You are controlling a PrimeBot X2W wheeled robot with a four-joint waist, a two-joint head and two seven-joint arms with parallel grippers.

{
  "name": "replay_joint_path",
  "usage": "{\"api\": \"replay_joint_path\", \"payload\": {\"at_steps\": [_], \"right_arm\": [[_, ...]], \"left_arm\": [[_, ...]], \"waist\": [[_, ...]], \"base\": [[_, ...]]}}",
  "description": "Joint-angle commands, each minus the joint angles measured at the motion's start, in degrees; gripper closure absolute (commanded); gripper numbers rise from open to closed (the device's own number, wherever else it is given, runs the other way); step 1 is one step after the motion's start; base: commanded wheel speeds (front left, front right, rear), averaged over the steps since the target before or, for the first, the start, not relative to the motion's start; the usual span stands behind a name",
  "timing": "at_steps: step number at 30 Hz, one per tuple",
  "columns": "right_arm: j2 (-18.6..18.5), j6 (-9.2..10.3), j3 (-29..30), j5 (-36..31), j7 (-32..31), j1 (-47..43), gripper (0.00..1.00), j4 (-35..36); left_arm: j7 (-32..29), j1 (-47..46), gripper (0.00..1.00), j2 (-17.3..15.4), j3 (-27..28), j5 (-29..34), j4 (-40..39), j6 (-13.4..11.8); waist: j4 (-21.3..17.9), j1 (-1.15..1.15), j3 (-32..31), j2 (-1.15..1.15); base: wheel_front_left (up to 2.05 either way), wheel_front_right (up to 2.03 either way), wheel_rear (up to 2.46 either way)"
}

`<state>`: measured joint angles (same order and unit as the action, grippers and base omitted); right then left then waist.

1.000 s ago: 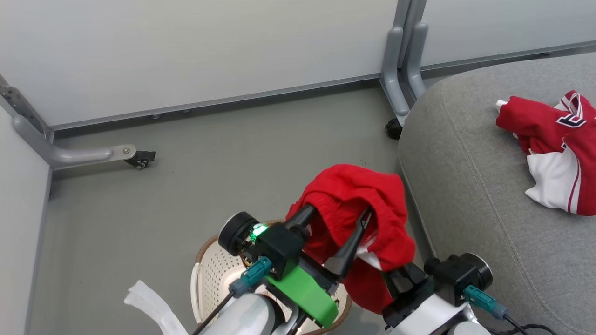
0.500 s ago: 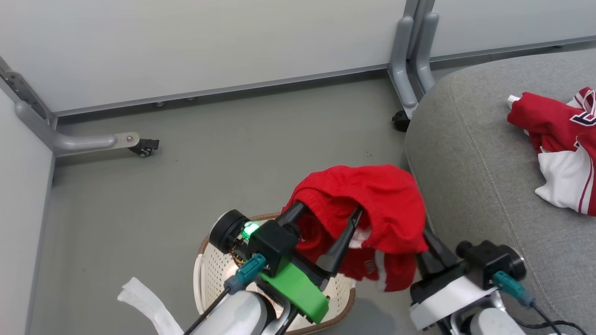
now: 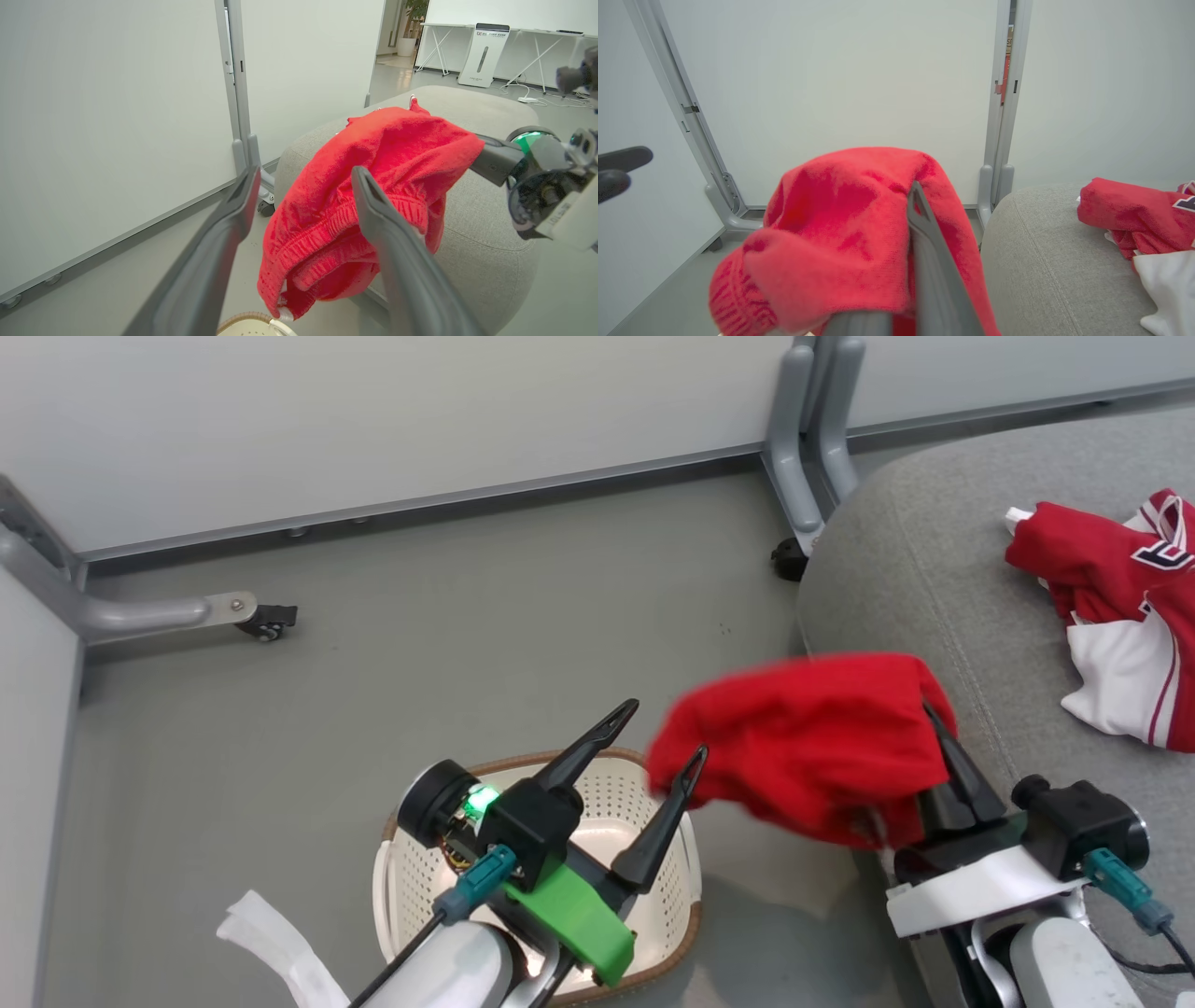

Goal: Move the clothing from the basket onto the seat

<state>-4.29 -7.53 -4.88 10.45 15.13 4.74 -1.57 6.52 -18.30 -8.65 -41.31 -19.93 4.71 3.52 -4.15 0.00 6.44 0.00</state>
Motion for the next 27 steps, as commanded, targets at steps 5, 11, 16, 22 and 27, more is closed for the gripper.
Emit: {"api": "replay_joint_path", "payload": {"at_steps": [5, 11, 16, 22, 27], "right_arm": [[-0.1, 0.07, 1.8, -1.0, 0.0, 1.2, 1.00, 2.9], [0.7, 0.07, 3.9, 1.3, 0.0, 1.7, 1.00, 6.7], [1.3, 0.07, 5.6, 4.8, 0.0, 1.2, 1.00, 9.1], [1.4, 0.07, 5.6, 7.3, 0.0, 0.7, 1.00, 11.3], [1.4, 0.07, 6.4, 11.6, 0.0, 0.0, 1.00, 12.1]], "left_arm": [[0.7, -0.5, 0.00, -2.6, -0.6, 2.6, -0.3, -0.6], [1.4, -1.1, 0.00, -4.2, -0.3, 3.0, -1.0, -0.6], [1.6, -1.8, 0.00, -4.9, -0.5, 3.1, -1.5, -0.1], [0.2, -2.2, 0.00, -6.0, -1.5, 3.0, -1.9, 0.5], [-0.7, -2.7, 0.00, -6.7, -1.9, 3.0, -2.2, 0.7]], "waist": [[-4.0, 0.00, 2.0, 0.00], [-9.9, 0.00, 4.6, 0.00], [-15.3, 0.00, 6.3, 0.00], [-22.1, 0.00, 8.2, 0.00], [-26.6, 0.00, 9.5, 0.00]], "base": [[0.00, 0.00, 0.00], [0.00, 0.00, 0.00], [0.00, 0.00, 0.00], [0.00, 0.00, 0.00], [0.00, 0.00, 0.00]]}}
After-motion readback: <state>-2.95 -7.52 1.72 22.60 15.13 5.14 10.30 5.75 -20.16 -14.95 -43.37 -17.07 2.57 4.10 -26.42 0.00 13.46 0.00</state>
